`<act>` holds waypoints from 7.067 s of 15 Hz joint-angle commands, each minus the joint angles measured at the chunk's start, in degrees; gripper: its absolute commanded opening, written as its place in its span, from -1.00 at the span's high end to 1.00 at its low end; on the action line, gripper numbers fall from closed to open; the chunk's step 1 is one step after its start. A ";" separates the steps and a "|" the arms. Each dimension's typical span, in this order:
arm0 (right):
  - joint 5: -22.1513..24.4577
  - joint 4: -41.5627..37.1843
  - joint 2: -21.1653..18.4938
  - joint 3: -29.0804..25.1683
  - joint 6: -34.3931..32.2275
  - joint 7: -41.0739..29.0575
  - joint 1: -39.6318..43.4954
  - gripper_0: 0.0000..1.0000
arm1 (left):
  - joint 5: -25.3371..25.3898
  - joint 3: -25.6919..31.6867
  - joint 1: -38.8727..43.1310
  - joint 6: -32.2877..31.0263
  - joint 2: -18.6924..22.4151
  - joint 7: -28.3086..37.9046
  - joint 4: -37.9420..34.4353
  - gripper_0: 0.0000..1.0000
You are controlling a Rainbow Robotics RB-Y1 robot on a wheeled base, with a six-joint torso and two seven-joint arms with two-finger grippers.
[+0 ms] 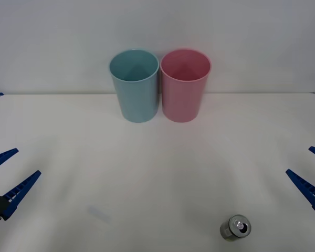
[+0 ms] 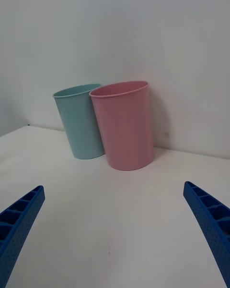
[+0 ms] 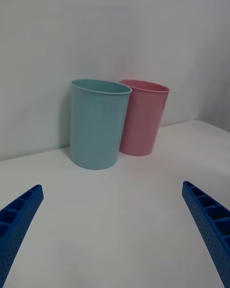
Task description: Grasp the object on the table and drop it into the matching bin: aluminum can to the light blue bin, PET bottle to the pink bin.
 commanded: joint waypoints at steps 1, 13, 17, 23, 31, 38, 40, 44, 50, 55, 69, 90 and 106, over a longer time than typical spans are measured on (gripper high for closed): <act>0.20 0.08 0.06 -0.15 -0.05 -0.01 -0.13 -1.00 | 0.00 0.00 0.00 0.00 0.00 0.00 0.00 -1.00; -2.53 5.35 -7.41 1.70 -5.67 1.84 -0.05 -1.00 | 0.00 0.00 0.00 0.00 0.00 0.00 0.00 -1.00; -2.62 9.13 -10.14 2.05 -11.03 3.60 -0.05 -1.00 | 0.00 0.00 0.00 0.00 0.00 0.00 0.00 -1.00; -2.62 15.19 -13.92 3.72 -19.38 6.15 -1.54 -1.00 | 0.00 0.00 0.00 0.00 0.00 0.00 0.00 -1.00; 0.64 17.92 -15.94 6.18 -20.00 10.80 -1.37 -1.00 | 0.00 0.00 0.00 0.00 0.00 0.00 0.00 -1.00; 2.57 21.79 -16.29 9.52 -20.00 14.94 -1.19 -1.00 | 0.00 0.00 0.00 0.00 0.00 0.00 0.00 -1.00; 2.57 24.25 -15.85 9.96 -20.00 17.57 -1.10 -1.00 | 0.00 0.00 0.00 0.00 0.00 0.00 0.00 -1.00; 2.57 26.88 -13.13 10.22 -20.00 22.67 -0.66 -1.00 | 0.00 0.00 0.00 0.00 0.00 0.00 0.00 -1.00; 2.57 26.97 -8.12 10.31 -20.00 24.87 2.15 -1.00 | 0.00 0.00 0.00 0.00 0.00 0.00 0.00 -1.00; 3.10 26.97 -5.04 10.75 -20.00 27.06 3.12 -1.00 | 0.00 0.00 0.00 0.00 0.00 0.00 0.00 -1.00; 7.14 26.88 1.29 13.65 -16.13 31.46 -0.22 -1.00 | 0.00 0.00 0.00 0.00 0.00 0.00 0.00 -1.00; 9.16 26.88 5.95 17.87 -9.80 34.36 -3.91 -1.00 | 0.00 0.00 0.00 0.00 0.00 0.00 0.00 -1.00; 7.23 25.39 5.86 17.96 -11.12 34.71 -3.65 1.00 | 0.00 0.00 0.00 0.00 0.00 0.00 0.00 -1.00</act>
